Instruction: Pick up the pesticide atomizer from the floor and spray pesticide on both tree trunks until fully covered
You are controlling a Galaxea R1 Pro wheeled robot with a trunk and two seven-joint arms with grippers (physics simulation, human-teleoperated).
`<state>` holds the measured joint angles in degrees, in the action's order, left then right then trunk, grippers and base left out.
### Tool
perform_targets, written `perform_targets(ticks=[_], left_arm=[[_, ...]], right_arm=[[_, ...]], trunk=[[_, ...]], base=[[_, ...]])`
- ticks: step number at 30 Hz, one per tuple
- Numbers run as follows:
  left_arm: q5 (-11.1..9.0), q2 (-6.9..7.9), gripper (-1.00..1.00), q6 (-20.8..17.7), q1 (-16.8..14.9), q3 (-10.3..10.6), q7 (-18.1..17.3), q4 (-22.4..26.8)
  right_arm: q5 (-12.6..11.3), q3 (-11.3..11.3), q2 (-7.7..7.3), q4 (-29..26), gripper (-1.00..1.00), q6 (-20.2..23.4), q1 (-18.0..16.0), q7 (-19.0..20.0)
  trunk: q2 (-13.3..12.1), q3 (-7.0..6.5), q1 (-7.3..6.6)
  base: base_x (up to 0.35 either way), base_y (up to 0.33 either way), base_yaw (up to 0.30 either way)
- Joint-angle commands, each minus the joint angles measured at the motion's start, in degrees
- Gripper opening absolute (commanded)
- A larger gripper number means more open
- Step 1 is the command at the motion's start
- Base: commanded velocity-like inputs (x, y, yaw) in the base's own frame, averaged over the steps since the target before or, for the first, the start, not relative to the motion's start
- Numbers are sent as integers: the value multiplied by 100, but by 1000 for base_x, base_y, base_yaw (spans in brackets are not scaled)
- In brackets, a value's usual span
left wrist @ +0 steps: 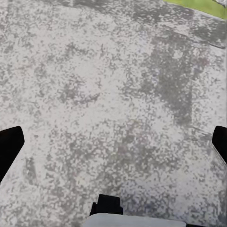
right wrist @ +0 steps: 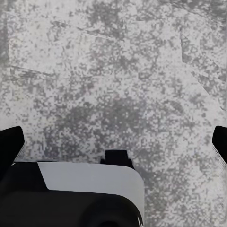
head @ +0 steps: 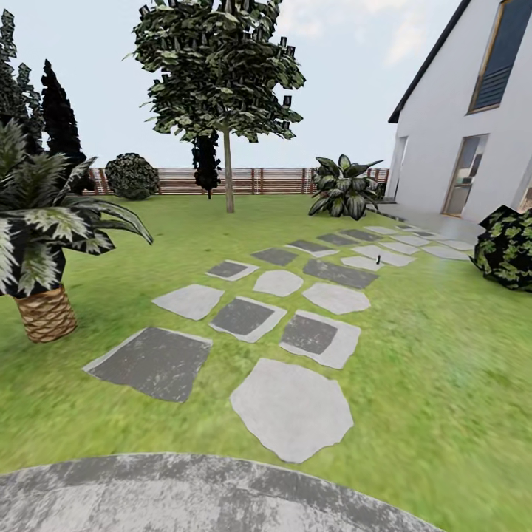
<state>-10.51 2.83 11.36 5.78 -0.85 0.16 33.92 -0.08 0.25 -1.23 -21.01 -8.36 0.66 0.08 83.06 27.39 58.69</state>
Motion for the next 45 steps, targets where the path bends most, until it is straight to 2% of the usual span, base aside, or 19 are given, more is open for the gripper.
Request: perform_targets(ticks=[1,21,45], left_arm=[[-38,0,100,7,2,6,2,7],[-39,3,100,7,2,6,2,5],[-39,1,100,7,2,4,2,4]], right_arm=[[-1,2,-1,-8,100,-8,3,1],[-1,3,0,-8,100,-8,4,3],[-1,5,0,-8,100,-8,3,1]], trunk=[[2,3,4],[2,3,4],[2,3,4]], base=[[350,0,0],[350,16,0],[318,164,0]])
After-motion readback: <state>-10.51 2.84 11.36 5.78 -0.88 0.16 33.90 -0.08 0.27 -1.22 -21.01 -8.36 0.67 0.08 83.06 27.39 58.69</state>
